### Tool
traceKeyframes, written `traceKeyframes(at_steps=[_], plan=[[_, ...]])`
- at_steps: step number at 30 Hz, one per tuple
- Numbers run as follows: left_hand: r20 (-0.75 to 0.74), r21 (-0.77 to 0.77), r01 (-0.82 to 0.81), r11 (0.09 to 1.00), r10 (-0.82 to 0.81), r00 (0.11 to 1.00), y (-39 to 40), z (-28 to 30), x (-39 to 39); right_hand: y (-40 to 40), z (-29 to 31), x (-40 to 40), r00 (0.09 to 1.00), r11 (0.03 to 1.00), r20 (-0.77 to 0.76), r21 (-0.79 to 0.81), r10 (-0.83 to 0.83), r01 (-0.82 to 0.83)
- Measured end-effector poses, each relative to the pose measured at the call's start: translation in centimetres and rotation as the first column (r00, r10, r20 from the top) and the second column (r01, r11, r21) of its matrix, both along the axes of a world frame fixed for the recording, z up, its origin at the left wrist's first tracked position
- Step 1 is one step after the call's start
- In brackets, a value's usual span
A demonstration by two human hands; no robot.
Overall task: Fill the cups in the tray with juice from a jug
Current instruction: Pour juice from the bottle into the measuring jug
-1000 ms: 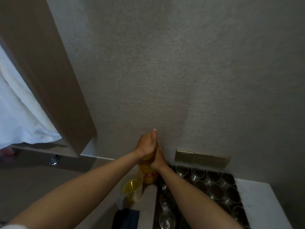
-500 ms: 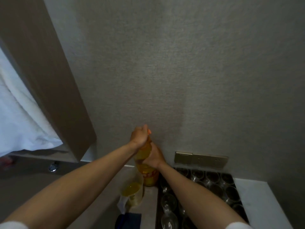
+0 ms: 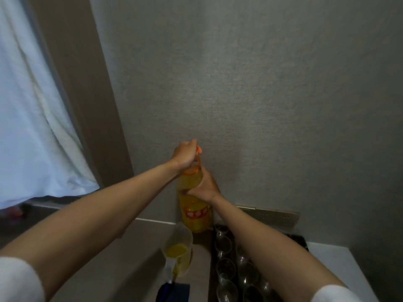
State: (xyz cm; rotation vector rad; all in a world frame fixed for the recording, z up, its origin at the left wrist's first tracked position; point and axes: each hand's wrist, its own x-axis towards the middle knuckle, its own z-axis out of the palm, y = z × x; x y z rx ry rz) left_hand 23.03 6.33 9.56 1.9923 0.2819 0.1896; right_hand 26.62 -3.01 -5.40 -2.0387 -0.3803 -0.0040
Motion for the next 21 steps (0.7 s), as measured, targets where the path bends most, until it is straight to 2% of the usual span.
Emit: traceKeyframes(at_steps=[6, 12, 17, 21], plan=[[0.097, -0.083, 0.059, 0.995, -0.051, 0.994, -0.1, 6.6, -1.9, -1.4, 5.2, -3.5, 0.997, 0.986, 0.073, 0.168, -0.024, 0.012], [0.159, -0.086, 0.147, 0.985, -0.132, 0.978, -0.8, 11.3, -4.7, -4.9, 2.6, -7.6, 0.998, 0.974, 0.02, 0.216, 0.06, -0.063], [0.137, -0.018, 0.256, 0.967, -0.251, 0.958, -1.3, 12.6, -7.5, -4.6, 2.3, -11.2, 0.997, 0.955, 0.061, 0.289, 0.045, -0.061], [0.083, 0.028, 0.309, 0.951, -0.31, 0.947, -1.7, 12.6, -9.2, -4.5, 2.0, -13.5, 0.995, 0.942, 0.011, 0.323, 0.095, -0.094]])
